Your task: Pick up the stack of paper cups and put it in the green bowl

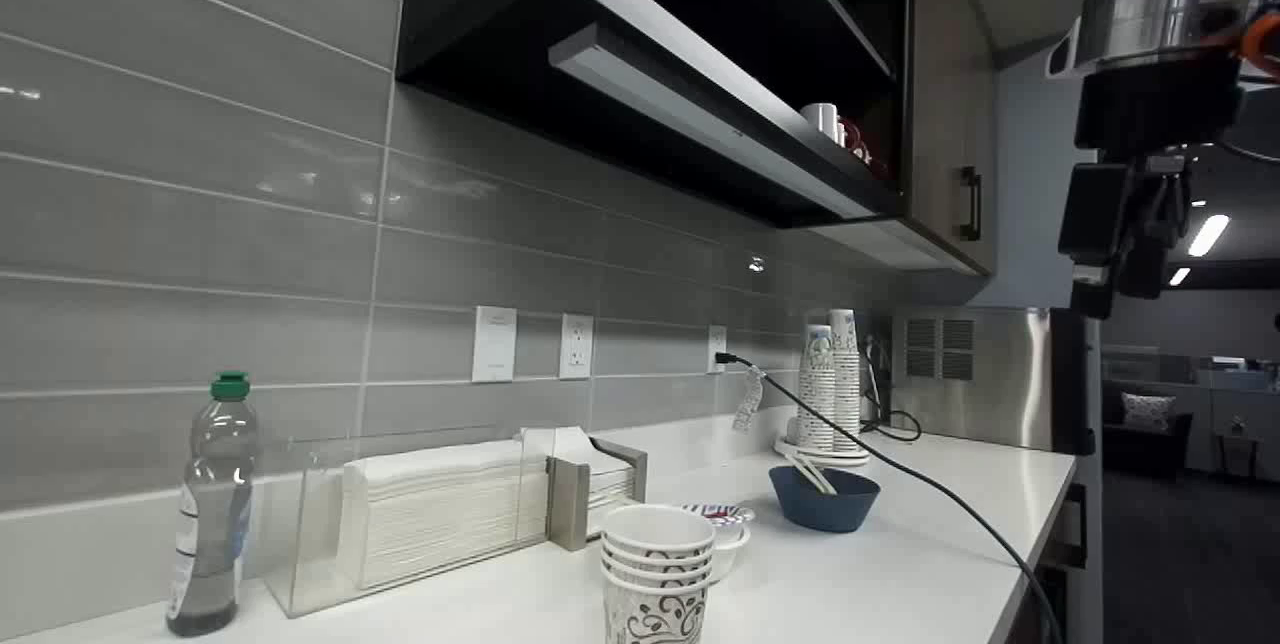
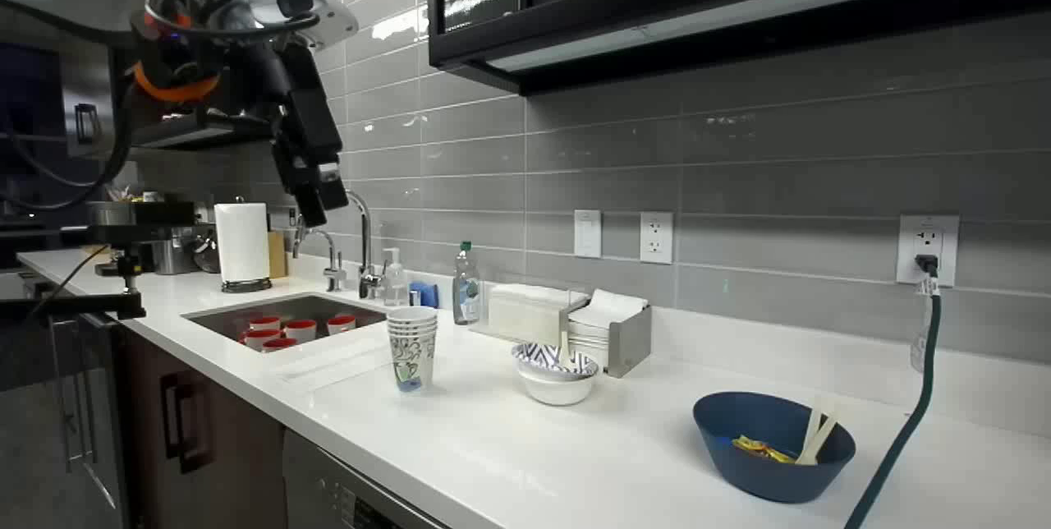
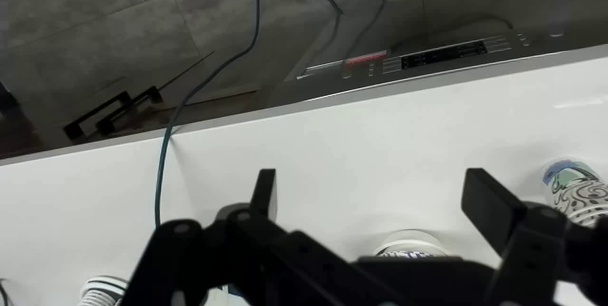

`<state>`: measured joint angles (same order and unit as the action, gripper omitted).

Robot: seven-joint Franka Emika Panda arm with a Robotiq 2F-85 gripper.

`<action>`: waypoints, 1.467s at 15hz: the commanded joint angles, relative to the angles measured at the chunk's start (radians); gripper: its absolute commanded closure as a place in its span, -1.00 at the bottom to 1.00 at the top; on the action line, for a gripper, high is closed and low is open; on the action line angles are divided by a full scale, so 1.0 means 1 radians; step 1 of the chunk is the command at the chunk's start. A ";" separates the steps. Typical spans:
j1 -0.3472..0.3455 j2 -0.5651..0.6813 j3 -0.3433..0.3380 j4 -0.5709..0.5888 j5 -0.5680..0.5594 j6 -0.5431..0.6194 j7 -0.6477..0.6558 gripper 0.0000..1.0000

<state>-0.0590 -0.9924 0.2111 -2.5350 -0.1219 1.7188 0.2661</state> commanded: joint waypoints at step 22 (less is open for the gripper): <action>0.131 0.555 0.156 0.126 0.178 0.355 0.372 -1.00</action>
<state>0.0407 -0.4430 0.3955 -2.4103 0.0722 2.0746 0.6257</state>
